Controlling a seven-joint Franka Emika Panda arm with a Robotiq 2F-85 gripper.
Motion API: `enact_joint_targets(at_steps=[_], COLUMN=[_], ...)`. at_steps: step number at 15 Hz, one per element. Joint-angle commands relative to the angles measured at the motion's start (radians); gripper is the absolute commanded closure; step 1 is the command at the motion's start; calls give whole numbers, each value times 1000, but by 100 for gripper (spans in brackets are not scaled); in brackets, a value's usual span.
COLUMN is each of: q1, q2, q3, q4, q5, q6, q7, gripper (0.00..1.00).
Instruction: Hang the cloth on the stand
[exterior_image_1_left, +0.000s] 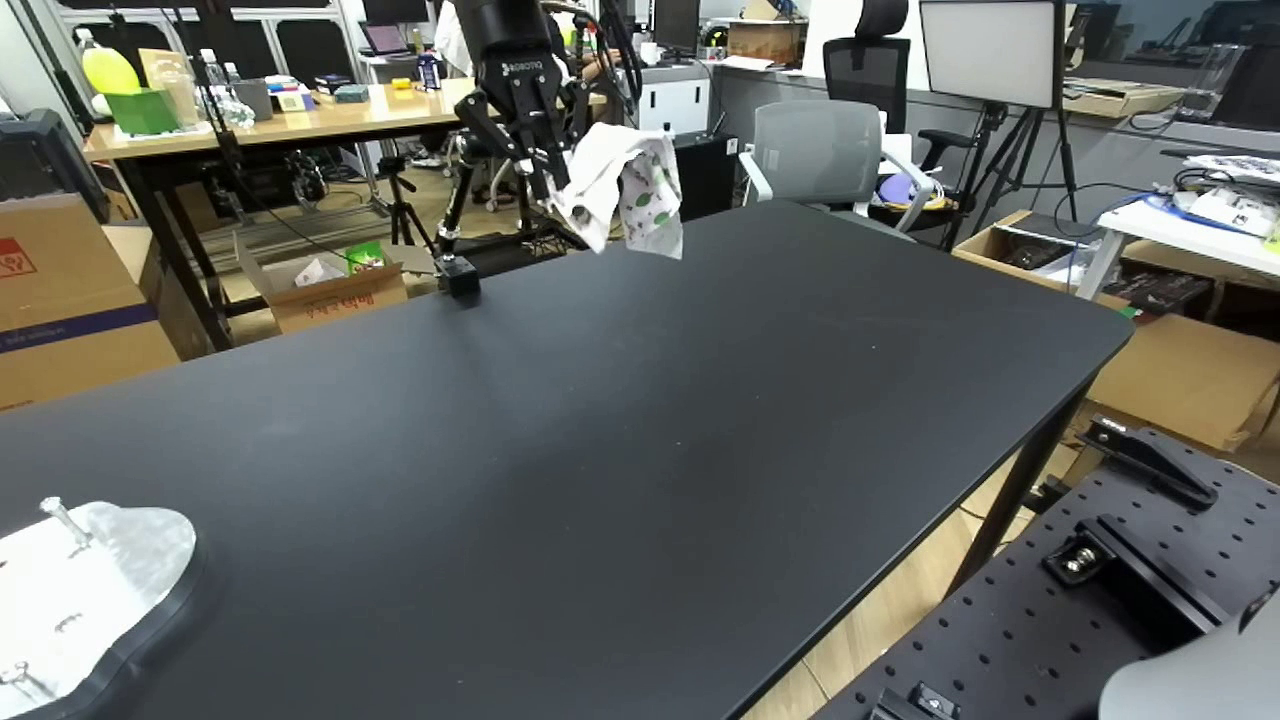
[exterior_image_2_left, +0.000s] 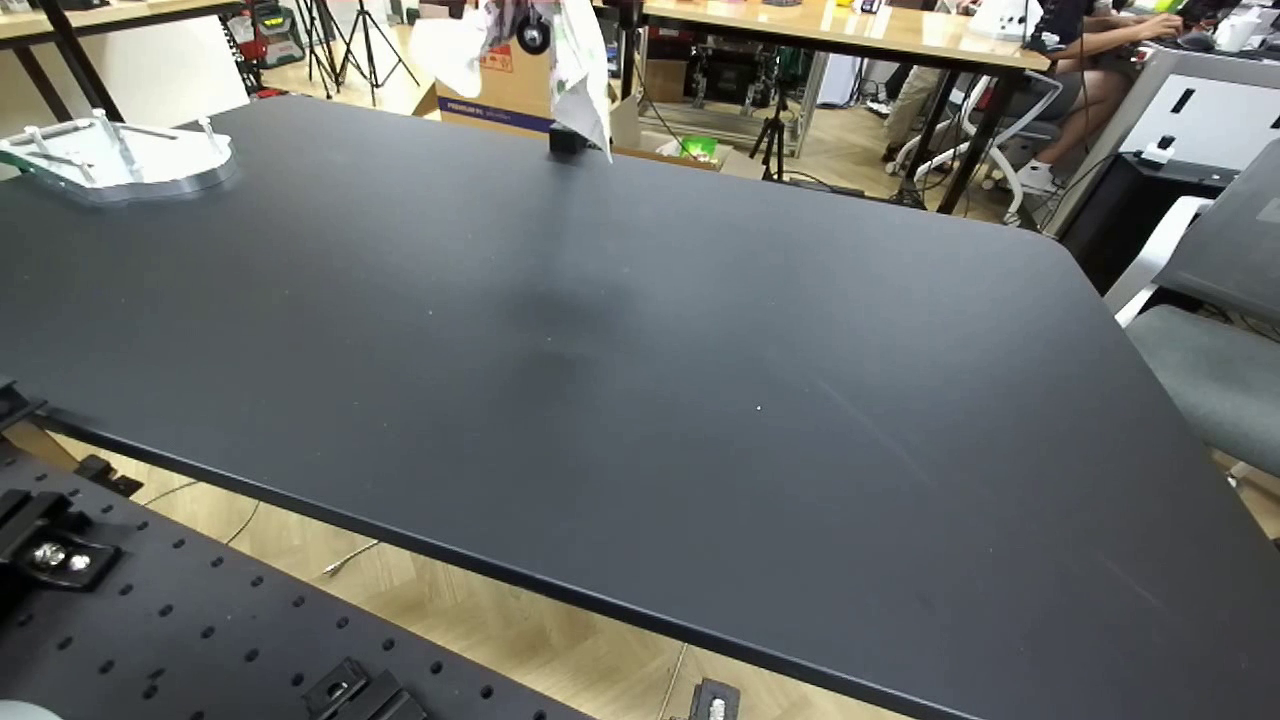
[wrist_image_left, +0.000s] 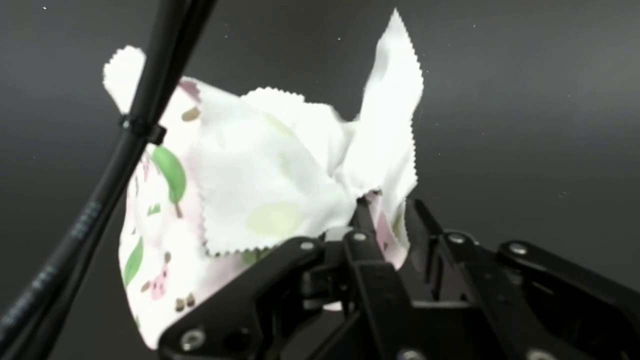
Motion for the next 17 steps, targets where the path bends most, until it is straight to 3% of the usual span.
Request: enact_joint_targets(at_steps=[1, 7, 9, 10, 12, 17], q1=[1, 25, 66, 33, 64, 68], q2=[20, -26, -49, -27, -49, -52], q3=[-3, -2, 18, 8, 18, 18], q4=[49, 139, 201, 143, 180, 184], q5=[20, -9, 0, 5, 4, 3], q6=[-29, -65, -120, -59, -95, -101], q7=[10, 22, 69, 12, 35, 44], gripper=[44, 3, 0, 7, 0, 0])
